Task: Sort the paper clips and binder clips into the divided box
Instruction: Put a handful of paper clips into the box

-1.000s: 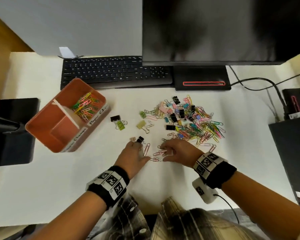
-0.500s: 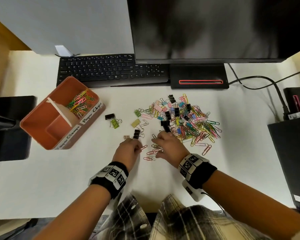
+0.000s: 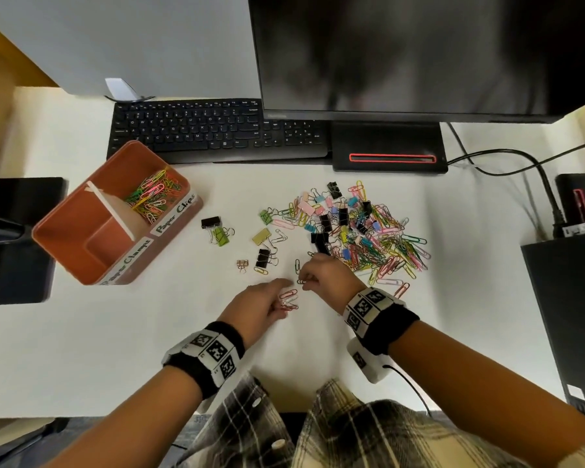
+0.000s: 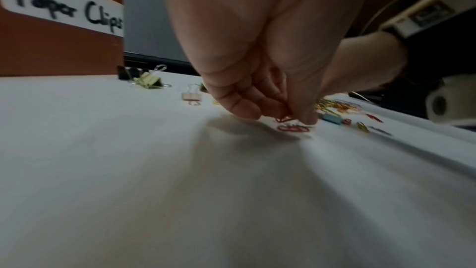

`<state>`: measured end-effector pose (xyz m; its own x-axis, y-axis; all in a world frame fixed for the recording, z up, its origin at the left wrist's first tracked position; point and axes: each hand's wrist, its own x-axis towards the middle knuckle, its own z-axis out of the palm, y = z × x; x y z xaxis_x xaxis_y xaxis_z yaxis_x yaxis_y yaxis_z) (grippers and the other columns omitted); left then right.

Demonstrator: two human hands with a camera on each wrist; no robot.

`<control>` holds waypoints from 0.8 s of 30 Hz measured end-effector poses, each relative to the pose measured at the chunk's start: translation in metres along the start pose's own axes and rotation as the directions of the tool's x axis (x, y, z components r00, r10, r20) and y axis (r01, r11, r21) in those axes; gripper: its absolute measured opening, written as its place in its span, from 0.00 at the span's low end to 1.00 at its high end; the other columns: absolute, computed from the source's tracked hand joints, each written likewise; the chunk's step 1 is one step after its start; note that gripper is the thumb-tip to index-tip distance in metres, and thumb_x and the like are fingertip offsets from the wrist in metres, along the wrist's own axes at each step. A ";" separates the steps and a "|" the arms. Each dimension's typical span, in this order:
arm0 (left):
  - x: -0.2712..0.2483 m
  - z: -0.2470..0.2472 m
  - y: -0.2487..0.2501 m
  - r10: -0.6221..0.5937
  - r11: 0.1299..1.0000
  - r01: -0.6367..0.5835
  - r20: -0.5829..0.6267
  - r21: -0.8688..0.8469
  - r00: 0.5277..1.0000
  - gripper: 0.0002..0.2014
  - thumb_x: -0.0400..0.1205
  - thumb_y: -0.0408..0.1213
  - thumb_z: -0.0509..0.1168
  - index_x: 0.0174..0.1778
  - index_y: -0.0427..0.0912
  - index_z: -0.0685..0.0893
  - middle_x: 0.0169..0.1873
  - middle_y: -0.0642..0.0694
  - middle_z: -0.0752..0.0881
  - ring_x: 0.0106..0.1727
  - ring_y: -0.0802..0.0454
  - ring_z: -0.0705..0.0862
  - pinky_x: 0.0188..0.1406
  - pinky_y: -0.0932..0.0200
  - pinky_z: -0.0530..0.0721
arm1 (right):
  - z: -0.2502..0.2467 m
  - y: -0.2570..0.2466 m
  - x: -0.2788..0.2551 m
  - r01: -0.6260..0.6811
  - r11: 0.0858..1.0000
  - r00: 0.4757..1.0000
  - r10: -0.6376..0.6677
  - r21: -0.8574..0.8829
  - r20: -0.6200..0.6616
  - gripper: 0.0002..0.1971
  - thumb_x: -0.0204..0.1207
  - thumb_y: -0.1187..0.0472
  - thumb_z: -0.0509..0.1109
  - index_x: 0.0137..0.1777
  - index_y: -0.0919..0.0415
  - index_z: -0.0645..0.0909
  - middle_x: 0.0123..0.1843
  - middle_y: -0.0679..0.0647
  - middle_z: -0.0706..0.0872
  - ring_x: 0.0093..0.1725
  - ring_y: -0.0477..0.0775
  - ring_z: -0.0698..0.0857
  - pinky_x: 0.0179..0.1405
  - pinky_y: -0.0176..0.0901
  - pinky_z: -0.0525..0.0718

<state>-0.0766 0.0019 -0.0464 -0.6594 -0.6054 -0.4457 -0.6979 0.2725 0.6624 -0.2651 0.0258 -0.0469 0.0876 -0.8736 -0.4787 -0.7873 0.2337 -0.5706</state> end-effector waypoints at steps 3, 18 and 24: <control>0.008 0.010 0.004 0.023 0.990 -0.014 -0.064 0.138 0.998 0.21 0.77 0.35 0.67 0.67 0.45 0.76 0.49 0.44 0.86 0.52 0.44 0.83 0.55 0.53 0.80 | 0.000 -0.002 0.000 0.008 1.000 1.000 -0.008 0.013 -0.007 0.10 0.73 0.68 0.71 0.53 0.66 0.84 0.55 0.61 0.83 0.53 0.61 0.83 0.56 0.48 0.80; 0.018 -0.004 -0.007 0.082 0.945 -0.024 -0.164 0.325 0.983 0.08 0.67 0.31 0.77 0.35 0.41 0.83 0.30 0.43 0.85 0.29 0.41 0.84 0.28 0.58 0.81 | -0.017 -0.006 0.017 0.035 0.994 0.997 -0.027 -0.100 0.074 0.18 0.77 0.67 0.66 0.66 0.63 0.78 0.60 0.64 0.81 0.58 0.63 0.82 0.60 0.49 0.79; 0.019 -0.006 -0.011 0.019 0.943 0.037 -0.164 0.330 0.986 0.03 0.72 0.30 0.71 0.40 0.38 0.84 0.38 0.37 0.85 0.36 0.34 0.84 0.34 0.49 0.82 | -0.019 -0.008 0.030 0.057 0.975 0.995 -0.038 -0.215 0.092 0.10 0.77 0.66 0.67 0.57 0.65 0.84 0.57 0.62 0.78 0.54 0.64 0.83 0.55 0.51 0.82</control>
<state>-0.0798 -0.0166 -0.0583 -0.6179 -0.7147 -0.3278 -0.7746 0.4817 0.4097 -0.2678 -0.0103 -0.0444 0.1729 -0.8391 -0.5157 -0.8937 0.0865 -0.4403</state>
